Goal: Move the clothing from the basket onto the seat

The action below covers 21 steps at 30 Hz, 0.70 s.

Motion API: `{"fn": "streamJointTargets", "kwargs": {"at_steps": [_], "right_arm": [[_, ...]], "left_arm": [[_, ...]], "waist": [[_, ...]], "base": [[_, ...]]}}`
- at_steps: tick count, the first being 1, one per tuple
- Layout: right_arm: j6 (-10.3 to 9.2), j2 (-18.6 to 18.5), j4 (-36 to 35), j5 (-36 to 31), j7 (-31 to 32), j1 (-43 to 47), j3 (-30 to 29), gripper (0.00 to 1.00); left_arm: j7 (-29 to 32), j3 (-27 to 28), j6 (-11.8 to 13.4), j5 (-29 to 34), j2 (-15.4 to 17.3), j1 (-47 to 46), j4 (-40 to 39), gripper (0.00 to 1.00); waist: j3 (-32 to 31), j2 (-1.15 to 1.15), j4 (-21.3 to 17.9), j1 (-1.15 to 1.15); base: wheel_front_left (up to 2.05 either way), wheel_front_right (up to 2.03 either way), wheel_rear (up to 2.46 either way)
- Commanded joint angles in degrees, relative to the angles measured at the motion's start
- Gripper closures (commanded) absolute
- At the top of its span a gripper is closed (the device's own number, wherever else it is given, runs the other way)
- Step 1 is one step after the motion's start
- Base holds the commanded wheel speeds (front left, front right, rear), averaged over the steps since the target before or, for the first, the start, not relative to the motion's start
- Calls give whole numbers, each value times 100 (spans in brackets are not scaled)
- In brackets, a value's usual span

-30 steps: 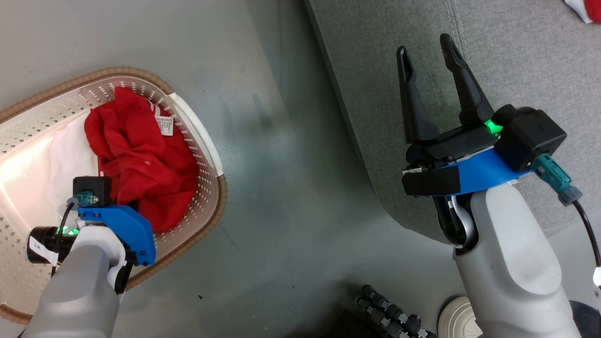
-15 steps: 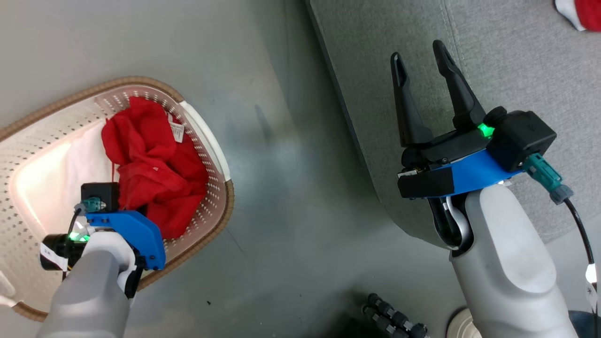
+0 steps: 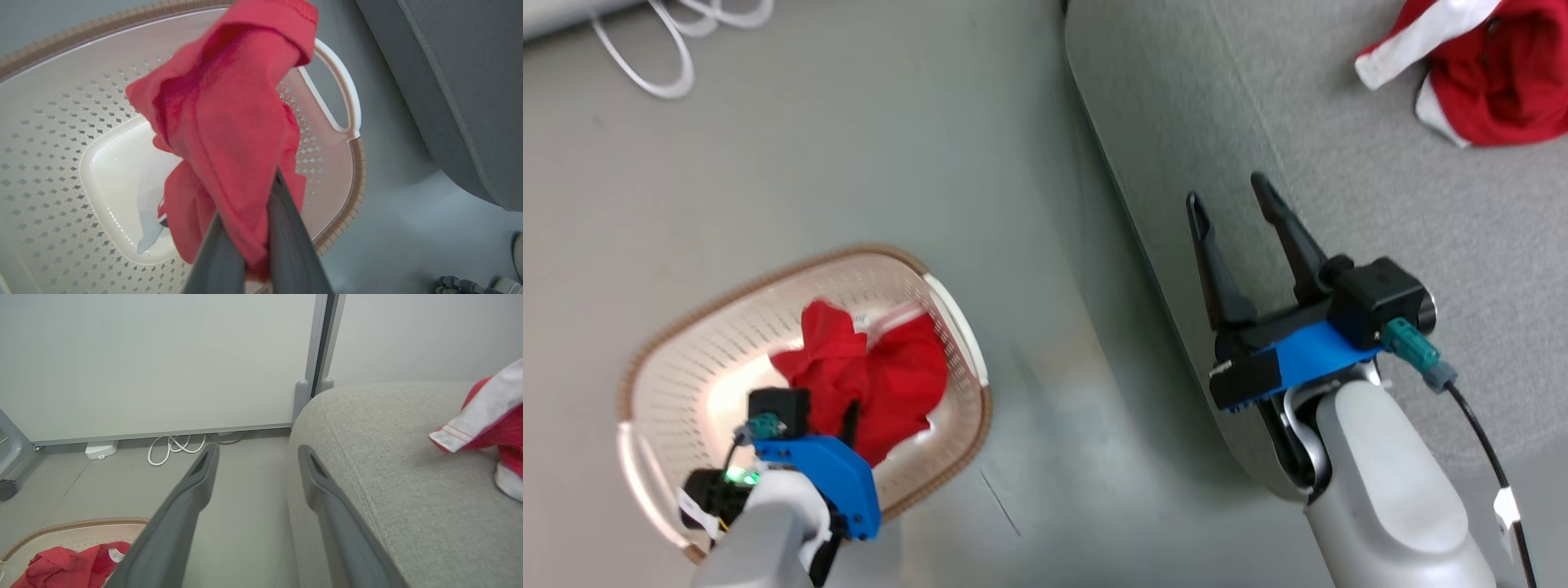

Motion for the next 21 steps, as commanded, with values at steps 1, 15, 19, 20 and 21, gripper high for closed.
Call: {"fn": "streamJointTargets", "kwargs": {"at_steps": [1,15,19,20,21], "right_arm": [[-2,-63,53,-54,41,183,-15,0],[-2,-215,-179,-102,646,1337,-162,0],[-2,-219,-305,-87,785,1612,-202,0],[-2,-219,-347,-86,839,1660,-206,0],[-2,-221,-390,-88,866,1699,-214,0]], "left_arm": [[-55,-50,-37,-31,-63,176,-5,100],[54,-1699,-75,-669,-273,425,-1509,100],[67,-2193,-75,-985,-271,219,-1983,100],[64,-2286,-75,-1054,-270,125,-2097,100],[63,-2397,-75,-1109,-271,17,-2194,100]], "waist": [[-911,0,447,1],[-2777,0,1312,1],[-3087,0,1508,1],[-3125,0,1552,1],[-3149,0,1596,1]], "base": [[0,0,0],[0,0,0],[0,0,0],[0,0,0],[0,0,0]]}}
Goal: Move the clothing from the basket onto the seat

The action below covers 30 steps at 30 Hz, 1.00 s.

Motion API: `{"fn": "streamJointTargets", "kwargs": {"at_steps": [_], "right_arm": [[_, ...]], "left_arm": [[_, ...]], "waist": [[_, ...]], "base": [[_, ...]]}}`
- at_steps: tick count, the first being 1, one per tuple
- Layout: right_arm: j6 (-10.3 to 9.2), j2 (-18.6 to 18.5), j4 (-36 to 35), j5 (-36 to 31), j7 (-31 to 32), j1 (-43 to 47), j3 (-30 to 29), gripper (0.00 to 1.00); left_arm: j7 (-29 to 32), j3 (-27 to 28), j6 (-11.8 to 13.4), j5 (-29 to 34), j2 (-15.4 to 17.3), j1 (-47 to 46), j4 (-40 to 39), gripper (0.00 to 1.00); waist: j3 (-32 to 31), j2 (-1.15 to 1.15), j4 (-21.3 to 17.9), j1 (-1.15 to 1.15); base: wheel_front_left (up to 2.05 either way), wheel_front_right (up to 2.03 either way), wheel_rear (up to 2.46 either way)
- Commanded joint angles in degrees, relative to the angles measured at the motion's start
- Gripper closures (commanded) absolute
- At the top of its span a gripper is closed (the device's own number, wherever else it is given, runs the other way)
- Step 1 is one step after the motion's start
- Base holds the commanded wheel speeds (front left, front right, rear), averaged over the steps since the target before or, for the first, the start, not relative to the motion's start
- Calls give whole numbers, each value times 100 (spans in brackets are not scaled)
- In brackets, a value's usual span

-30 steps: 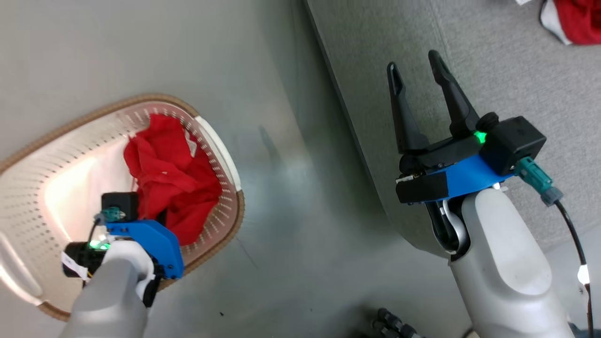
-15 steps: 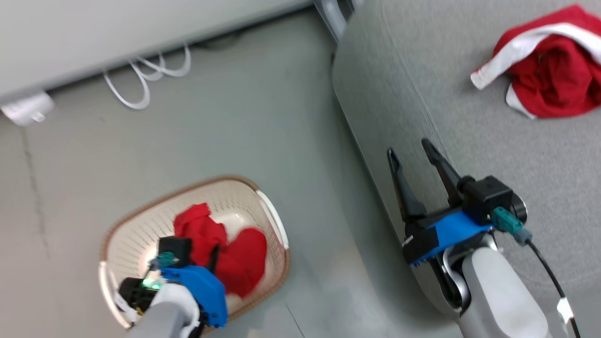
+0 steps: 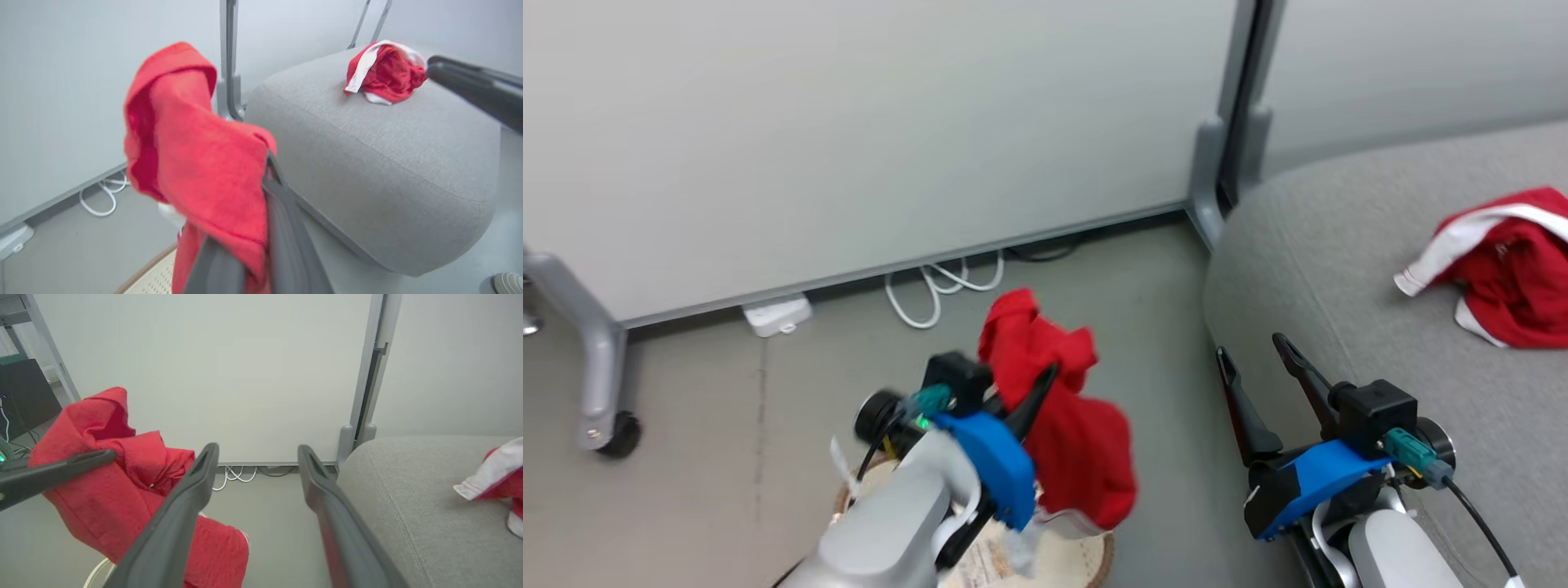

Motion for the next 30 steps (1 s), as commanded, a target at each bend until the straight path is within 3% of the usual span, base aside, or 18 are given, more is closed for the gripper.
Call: {"fn": "streamJointTargets", "kwargs": {"at_steps": [1,14,30], "right_arm": [[-2,-22,-80,-29,44,115,-10,0],[-2,38,-378,-36,282,327,43,0],[-2,65,-350,41,394,311,310,0]], "left_arm": [[4,-154,-21,-97,15,-235,-147,100],[57,-982,-22,-887,13,-1366,-722,100],[-45,-1447,16,-1584,13,-1678,-549,100]], "waist": [[-303,0,346,2],[-463,0,621,2],[-466,0,650,2]], "base": [[0,0,0],[0,0,0],[0,0,0]]}}
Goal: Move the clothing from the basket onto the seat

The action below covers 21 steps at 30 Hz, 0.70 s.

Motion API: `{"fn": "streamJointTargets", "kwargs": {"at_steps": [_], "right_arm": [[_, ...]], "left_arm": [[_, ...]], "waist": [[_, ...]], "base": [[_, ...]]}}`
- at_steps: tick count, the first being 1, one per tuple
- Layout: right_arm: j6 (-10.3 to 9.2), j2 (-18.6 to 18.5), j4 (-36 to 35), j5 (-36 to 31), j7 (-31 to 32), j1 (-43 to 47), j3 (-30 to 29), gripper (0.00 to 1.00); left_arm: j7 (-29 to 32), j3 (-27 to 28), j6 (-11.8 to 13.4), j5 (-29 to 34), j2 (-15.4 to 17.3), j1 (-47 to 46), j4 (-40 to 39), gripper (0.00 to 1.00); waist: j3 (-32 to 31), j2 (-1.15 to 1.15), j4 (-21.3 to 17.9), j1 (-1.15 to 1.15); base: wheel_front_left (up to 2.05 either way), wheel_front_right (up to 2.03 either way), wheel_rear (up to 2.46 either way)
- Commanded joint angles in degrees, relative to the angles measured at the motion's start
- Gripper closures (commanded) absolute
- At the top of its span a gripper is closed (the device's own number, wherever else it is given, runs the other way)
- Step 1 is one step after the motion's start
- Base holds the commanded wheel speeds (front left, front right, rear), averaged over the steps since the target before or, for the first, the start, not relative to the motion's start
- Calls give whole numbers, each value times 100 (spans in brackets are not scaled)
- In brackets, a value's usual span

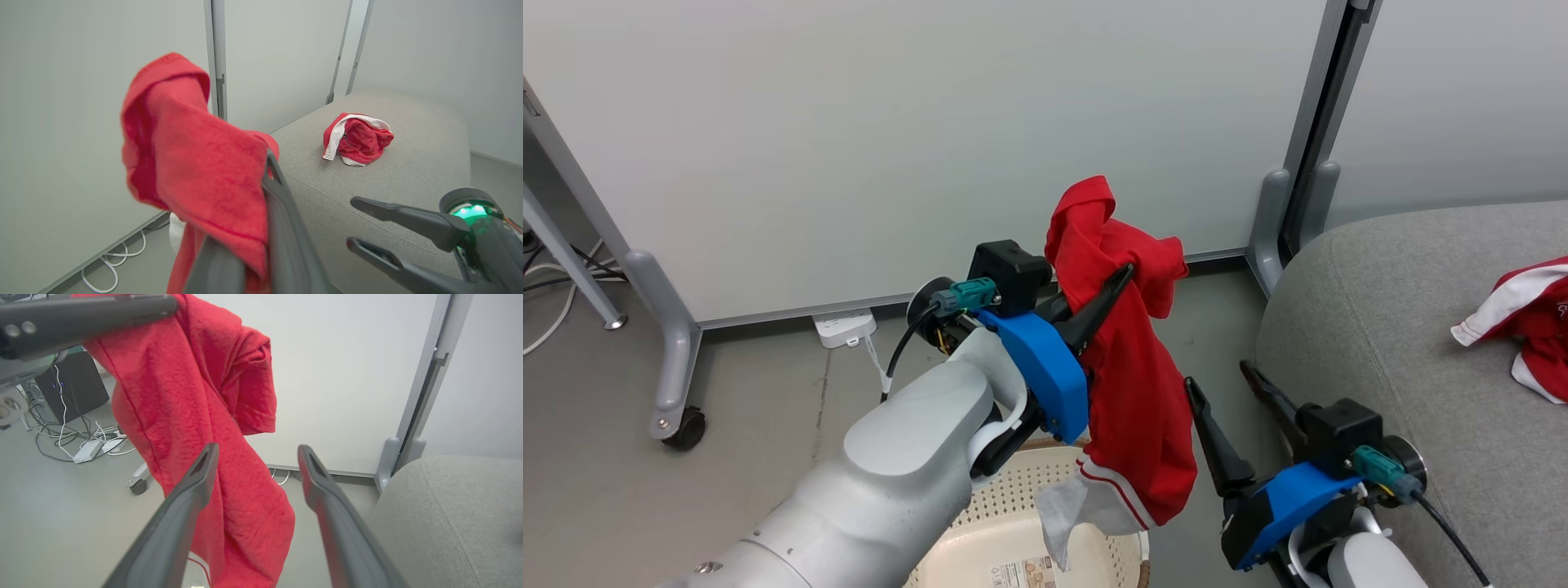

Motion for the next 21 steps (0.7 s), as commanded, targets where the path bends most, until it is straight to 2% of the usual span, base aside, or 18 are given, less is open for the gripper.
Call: {"fn": "streamJointTargets", "kwargs": {"at_steps": [1,8,16,21], "right_arm": [[-2,5,26,13,24,-14,68,0],[-2,-107,415,259,165,-561,654,0],[-2,-162,1493,732,114,-1596,1327,0],[-2,-222,2077,1101,-6,-2131,2004,0]], "left_arm": [[-41,-26,8,-30,13,-117,17,100],[-113,-193,53,-205,12,-198,42,100],[-159,-450,88,-396,12,-262,-47,100],[-176,-593,82,-498,10,-291,-77,100]], "waist": [[7,0,-3,0],[59,0,-10,0],[92,0,33,0],[76,0,63,0]], "base": [[0,0,0],[0,0,0],[0,0,0],[0,0,0]]}}
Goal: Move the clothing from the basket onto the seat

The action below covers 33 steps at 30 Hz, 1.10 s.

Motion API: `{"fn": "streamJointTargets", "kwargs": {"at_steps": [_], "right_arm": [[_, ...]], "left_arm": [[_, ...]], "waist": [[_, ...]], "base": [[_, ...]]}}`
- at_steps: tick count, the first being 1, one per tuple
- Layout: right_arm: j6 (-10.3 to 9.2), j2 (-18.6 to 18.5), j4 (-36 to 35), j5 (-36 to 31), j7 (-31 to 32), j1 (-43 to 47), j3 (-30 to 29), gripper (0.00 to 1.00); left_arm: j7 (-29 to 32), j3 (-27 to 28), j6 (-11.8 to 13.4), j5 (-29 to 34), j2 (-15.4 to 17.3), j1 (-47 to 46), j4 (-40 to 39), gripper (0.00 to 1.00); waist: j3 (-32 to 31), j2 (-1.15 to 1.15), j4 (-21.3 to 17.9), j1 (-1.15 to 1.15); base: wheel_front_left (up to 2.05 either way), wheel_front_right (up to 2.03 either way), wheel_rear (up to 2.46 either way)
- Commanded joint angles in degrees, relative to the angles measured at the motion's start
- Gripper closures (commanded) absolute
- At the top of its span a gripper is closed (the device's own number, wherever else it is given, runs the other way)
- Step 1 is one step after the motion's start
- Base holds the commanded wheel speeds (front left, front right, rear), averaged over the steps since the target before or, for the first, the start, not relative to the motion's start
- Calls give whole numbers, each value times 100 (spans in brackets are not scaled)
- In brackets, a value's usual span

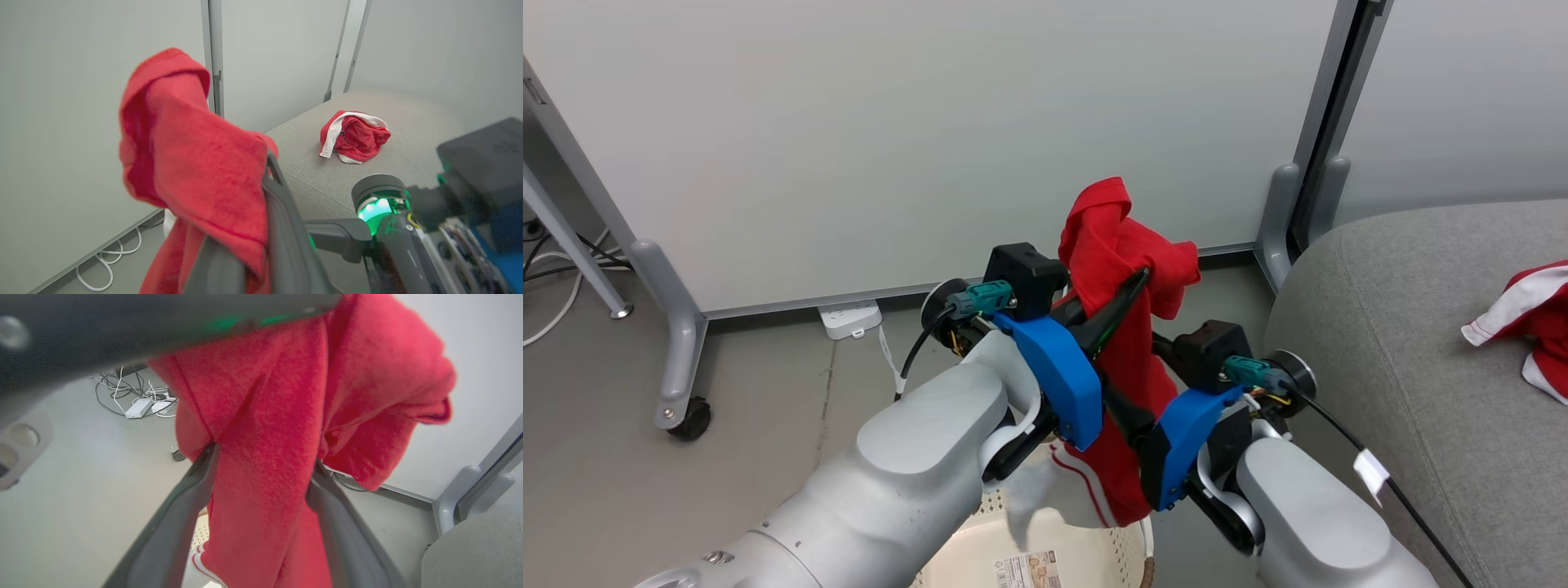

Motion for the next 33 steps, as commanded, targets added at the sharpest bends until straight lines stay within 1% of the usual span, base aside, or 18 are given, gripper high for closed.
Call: {"fn": "streamJointTargets", "kwargs": {"at_steps": [1,4,13,14,15,16,22,33], "right_arm": [[-2,-37,116,99,-54,-163,176,0],[-2,-64,446,332,-167,-416,532,0],[-2,129,1498,852,-447,-886,1323,1],[-2,152,1595,909,-476,-922,1386,36],[-2,172,1680,970,-530,-958,1438,91],[-2,191,1750,1030,-572,-986,1487,100],[-2,266,2074,1289,-817,-1099,1792,100],[-2,294,2397,1684,-1086,-1299,2227,100]], "left_arm": [[-36,-43,10,-33,5,-97,-28,100],[-53,-90,6,-91,7,-101,-35,100],[-72,-230,-1,-242,7,-137,-63,100],[-76,-239,-1,-252,7,-144,-67,100],[-79,-249,-1,-253,7,-150,-70,100],[-81,-257,-1,-268,8,-156,-76,100],[-87,-307,2,-314,7,-185,-40,100],[-115,-362,2,-389,6,-221,45,100]], "waist": [[-9,0,7,0],[-27,0,13,0],[-79,0,37,0],[-84,0,39,0],[-86,0,43,0],[-86,0,47,0],[-83,0,36,0],[-84,0,-58,0]], "base": [[0,0,0],[0,0,0],[0,0,0],[0,0,0],[0,0,0],[0,0,0],[0,0,0],[0,0,0]]}}
